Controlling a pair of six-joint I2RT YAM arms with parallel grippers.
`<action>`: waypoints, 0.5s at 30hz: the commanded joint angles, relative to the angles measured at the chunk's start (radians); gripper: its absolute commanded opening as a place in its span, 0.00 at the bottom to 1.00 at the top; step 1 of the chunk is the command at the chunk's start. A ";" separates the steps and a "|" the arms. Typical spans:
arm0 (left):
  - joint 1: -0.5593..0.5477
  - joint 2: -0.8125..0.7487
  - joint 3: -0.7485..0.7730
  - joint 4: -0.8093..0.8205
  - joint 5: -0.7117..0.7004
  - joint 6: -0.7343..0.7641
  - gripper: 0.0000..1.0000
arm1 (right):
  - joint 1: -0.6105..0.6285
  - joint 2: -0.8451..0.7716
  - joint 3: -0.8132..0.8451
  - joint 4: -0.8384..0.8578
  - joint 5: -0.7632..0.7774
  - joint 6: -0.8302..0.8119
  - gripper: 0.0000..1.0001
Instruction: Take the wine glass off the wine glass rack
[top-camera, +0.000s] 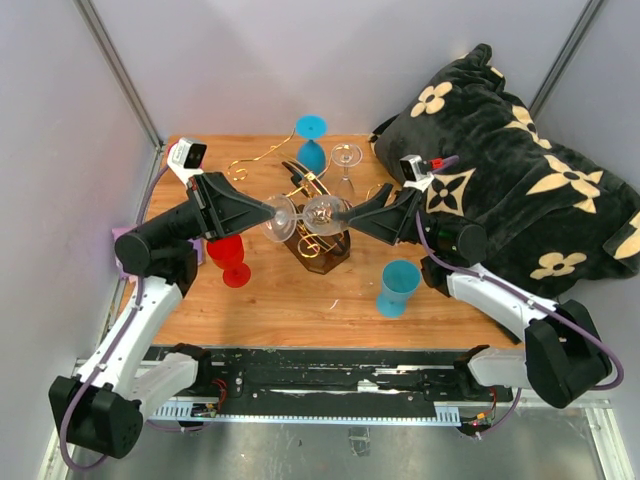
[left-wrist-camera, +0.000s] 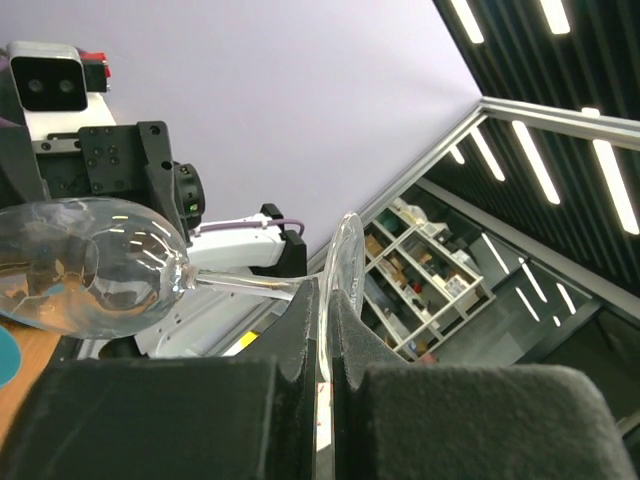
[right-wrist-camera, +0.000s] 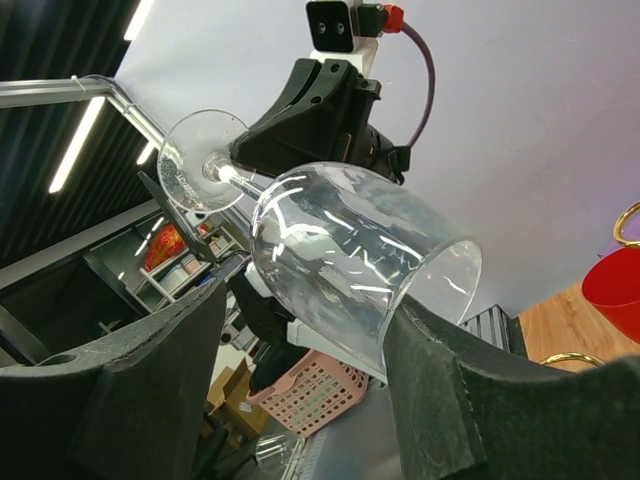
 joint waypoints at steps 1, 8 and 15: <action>-0.001 0.044 -0.063 0.170 -0.059 -0.046 0.01 | 0.022 -0.061 0.023 0.117 -0.015 0.028 0.61; 0.001 0.115 -0.150 0.401 -0.117 -0.167 0.00 | 0.021 -0.090 0.017 0.116 0.001 0.017 0.53; 0.017 0.166 -0.208 0.531 -0.171 -0.236 0.01 | 0.021 -0.133 -0.007 0.116 0.040 -0.001 0.46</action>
